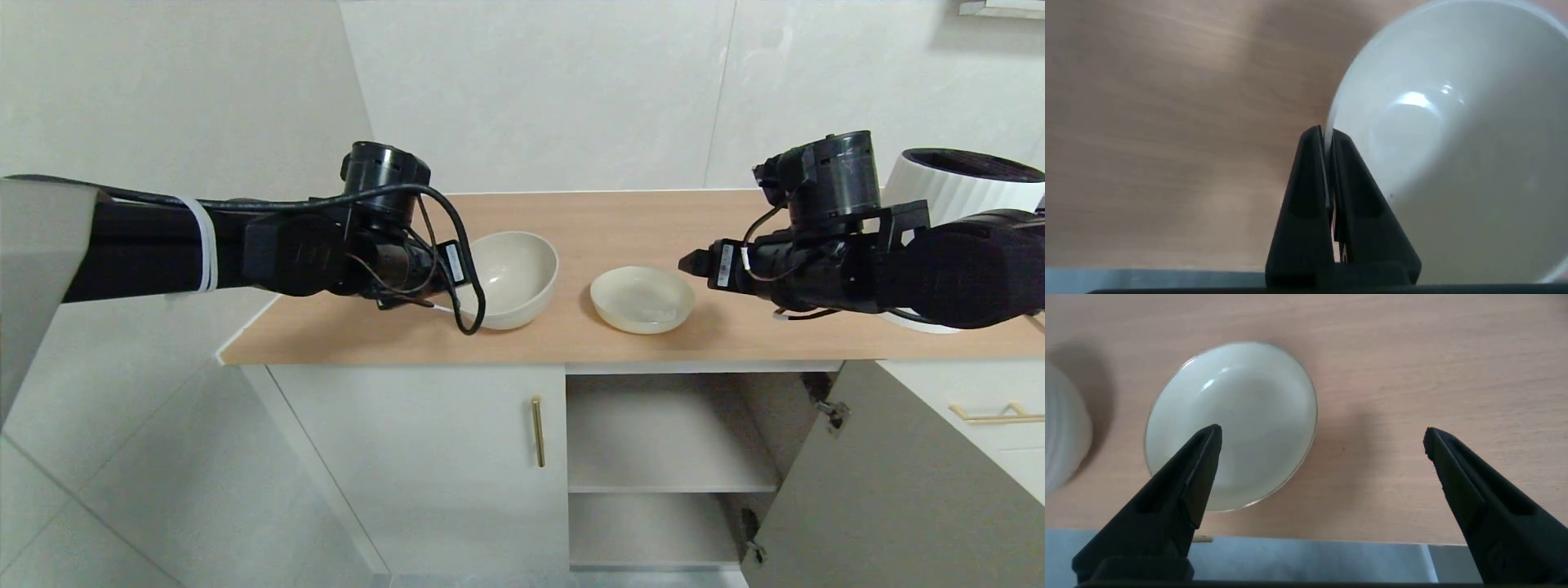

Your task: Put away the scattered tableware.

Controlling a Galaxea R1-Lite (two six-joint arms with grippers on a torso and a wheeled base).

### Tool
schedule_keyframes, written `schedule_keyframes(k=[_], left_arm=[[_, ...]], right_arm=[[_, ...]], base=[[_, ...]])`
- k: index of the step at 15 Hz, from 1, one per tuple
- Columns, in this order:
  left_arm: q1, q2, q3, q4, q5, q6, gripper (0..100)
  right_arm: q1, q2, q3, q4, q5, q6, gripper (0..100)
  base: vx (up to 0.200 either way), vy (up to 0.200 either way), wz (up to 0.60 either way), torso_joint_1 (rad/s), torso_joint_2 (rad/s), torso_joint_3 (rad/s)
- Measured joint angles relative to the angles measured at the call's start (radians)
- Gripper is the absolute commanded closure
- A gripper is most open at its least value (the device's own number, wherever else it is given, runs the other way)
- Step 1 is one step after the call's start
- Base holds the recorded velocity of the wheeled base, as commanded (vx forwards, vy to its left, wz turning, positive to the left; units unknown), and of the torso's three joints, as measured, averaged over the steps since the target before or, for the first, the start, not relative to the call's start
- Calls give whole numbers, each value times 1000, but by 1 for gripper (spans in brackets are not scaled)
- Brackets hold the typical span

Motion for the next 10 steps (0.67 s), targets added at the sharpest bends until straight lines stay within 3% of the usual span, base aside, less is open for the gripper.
schedule_keyframes(k=[10], left_arm=[[-52, -228, 128, -39, -4, -1, 100]], right_arm=[[-1, 140, -84, 9, -95, -3, 0]], base=[[0, 0, 0, 0, 0, 0]])
